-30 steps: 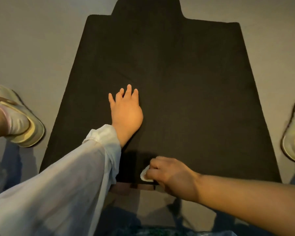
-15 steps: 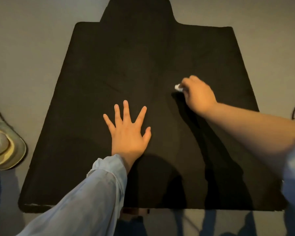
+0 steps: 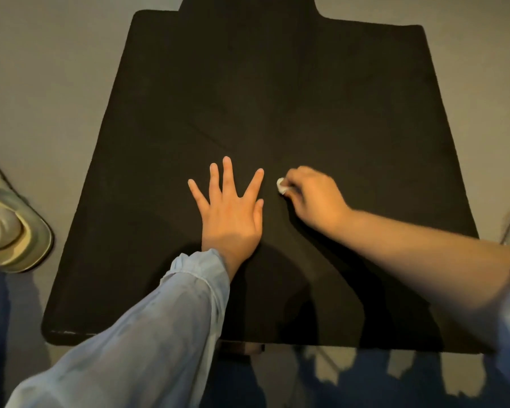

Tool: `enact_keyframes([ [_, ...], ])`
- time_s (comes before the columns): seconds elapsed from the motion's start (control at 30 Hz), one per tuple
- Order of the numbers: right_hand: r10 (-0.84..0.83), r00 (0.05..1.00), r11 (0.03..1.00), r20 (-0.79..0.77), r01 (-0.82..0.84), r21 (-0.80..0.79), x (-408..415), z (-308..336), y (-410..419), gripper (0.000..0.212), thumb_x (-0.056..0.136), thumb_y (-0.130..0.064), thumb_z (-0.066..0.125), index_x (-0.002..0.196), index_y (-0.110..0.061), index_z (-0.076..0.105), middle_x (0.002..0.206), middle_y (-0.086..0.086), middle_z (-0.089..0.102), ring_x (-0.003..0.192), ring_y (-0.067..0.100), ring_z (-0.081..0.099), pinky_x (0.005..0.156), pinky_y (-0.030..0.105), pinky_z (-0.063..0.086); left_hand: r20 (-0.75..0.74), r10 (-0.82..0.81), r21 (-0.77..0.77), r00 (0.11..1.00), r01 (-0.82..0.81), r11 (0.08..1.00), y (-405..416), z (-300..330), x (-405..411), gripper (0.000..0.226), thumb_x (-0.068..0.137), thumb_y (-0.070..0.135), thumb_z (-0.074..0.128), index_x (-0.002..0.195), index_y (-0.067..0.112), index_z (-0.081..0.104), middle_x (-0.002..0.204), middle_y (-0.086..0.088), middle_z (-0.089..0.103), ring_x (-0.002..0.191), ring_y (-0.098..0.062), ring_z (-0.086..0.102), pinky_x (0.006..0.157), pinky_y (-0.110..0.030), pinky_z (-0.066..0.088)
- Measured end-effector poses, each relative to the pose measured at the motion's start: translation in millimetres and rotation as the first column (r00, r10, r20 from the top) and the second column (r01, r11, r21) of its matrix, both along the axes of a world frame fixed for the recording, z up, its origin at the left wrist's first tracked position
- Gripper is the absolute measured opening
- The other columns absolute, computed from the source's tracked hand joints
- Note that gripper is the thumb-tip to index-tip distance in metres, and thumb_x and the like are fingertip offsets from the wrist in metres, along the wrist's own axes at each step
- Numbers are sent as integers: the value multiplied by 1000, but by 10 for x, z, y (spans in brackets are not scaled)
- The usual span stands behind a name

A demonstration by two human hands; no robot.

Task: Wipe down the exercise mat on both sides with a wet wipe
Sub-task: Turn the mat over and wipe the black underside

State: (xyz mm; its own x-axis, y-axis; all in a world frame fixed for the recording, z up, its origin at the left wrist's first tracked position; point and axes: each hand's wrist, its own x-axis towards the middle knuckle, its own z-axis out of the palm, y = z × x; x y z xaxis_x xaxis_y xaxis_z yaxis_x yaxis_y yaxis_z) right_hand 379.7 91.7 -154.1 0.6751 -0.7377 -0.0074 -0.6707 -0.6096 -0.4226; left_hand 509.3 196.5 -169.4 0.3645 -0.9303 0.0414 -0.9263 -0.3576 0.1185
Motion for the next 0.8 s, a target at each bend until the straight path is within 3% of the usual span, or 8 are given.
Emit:
enact_keyframes([
  [0.2,302,945,925,128,-323,199,-431,124,1175,10,77,3,65,85,-3,67,76,13,60,68,30,60,63,32,45,4,-5,-11,1000,5,1000,15,7,1,53,94,41,24,146,38,19,156,-19,8,143,-38,4,109,-61,-5],
  [0.3,500,862,805,79,-497,325,-571,197,1277,15,80,1,64,92,-7,68,83,10,62,76,26,61,70,29,46,13,-9,-10,1000,9,1000,22,3,4,53,93,43,23,146,37,19,156,-19,9,143,-37,4,109,-61,-5],
  [0.37,629,773,718,78,-617,322,-611,269,1119,13,83,-1,64,94,-7,68,87,9,63,81,24,61,74,29,50,13,-9,-18,1000,10,1000,24,-1,9,53,93,42,24,146,37,21,155,-19,10,143,-37,6,110,-61,-4],
  [0.43,633,771,737,72,-628,250,-595,342,830,13,84,-2,62,96,-5,67,90,12,63,83,25,61,76,30,48,12,-10,-22,1000,10,1000,24,-7,9,53,93,42,26,146,36,22,155,-19,11,143,-37,7,109,-61,-4],
  [0.53,406,914,914,10,-406,-8,-475,370,191,14,80,0,58,90,-2,66,87,18,62,82,35,61,73,35,47,23,-4,-13,1000,5,1000,27,-20,4,54,93,42,27,146,36,21,155,-19,10,143,-37,6,109,-61,-4],
  [0.6,192,981,973,-21,-193,-125,-355,336,-319,15,85,-1,55,97,-1,64,95,21,59,91,39,58,77,37,41,26,-6,-6,1000,6,1000,25,-17,-1,54,93,42,25,146,36,20,156,-19,9,143,-37,5,109,-61,-4],
  [0.73,-303,953,947,-28,298,-117,-205,209,-1098,19,93,-10,48,108,-8,60,113,15,54,103,33,54,85,39,42,26,2,5,1000,-2,1000,16,-7,-2,56,91,43,20,147,37,18,156,-18,7,143,-36,3,109,-60,-5],
  [0.8,-388,918,918,-84,377,-125,-133,87,-1184,21,94,-9,47,110,-9,59,117,16,53,106,34,52,86,39,41,23,9,17,1000,-9,1000,3,-7,-5,57,90,44,19,147,38,16,156,-17,6,143,-36,2,109,-60,-6],
])
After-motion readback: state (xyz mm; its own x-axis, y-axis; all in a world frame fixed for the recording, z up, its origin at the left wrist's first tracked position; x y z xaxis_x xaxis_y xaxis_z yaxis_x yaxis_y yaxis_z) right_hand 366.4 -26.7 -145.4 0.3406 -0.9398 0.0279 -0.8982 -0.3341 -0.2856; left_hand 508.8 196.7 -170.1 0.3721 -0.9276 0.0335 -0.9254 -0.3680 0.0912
